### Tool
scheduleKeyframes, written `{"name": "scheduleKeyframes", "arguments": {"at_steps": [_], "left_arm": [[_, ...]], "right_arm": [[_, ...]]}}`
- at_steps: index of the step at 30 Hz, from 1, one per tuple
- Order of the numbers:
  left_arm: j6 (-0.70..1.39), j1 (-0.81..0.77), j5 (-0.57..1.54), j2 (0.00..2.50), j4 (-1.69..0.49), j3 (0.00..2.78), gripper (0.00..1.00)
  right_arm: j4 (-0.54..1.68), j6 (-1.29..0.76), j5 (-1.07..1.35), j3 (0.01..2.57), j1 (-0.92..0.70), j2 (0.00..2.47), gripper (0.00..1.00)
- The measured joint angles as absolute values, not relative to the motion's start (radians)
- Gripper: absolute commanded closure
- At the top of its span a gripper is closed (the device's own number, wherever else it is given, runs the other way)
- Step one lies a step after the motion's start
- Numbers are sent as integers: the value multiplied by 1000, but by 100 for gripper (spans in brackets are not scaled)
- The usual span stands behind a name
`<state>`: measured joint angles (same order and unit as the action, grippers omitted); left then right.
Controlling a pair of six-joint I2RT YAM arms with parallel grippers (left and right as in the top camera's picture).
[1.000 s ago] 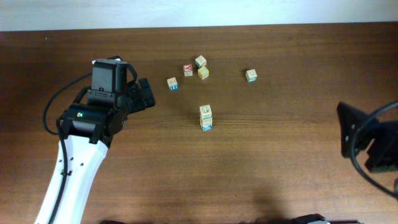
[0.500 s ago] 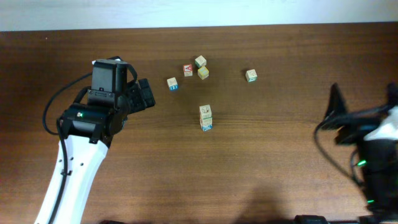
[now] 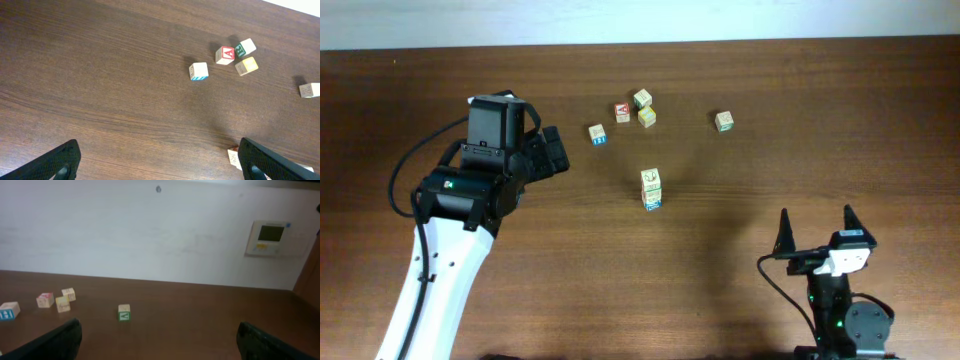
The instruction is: Rotate 5 blocks
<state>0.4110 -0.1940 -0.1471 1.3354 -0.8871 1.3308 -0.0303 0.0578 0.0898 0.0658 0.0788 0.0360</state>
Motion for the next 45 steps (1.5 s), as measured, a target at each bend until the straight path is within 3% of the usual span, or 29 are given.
{"name": "scheduleKeyframes", "arguments": {"at_steps": [7,36,40,45], "left_arm": [[411,-194,-147,1335,-886,1331,1],[408,-194,-200,1335,-902,1331,1],[332,-179,-248,1332,-889,1324,1],[35,-98,-146,1248,-698,1198,1]], "right_arm": [[70,59,96,14,47,14,2],[71,60,96,14,46,14,2],[71,60,96,14,46,14,2],[71,60,96,14,45,14,2]]}}
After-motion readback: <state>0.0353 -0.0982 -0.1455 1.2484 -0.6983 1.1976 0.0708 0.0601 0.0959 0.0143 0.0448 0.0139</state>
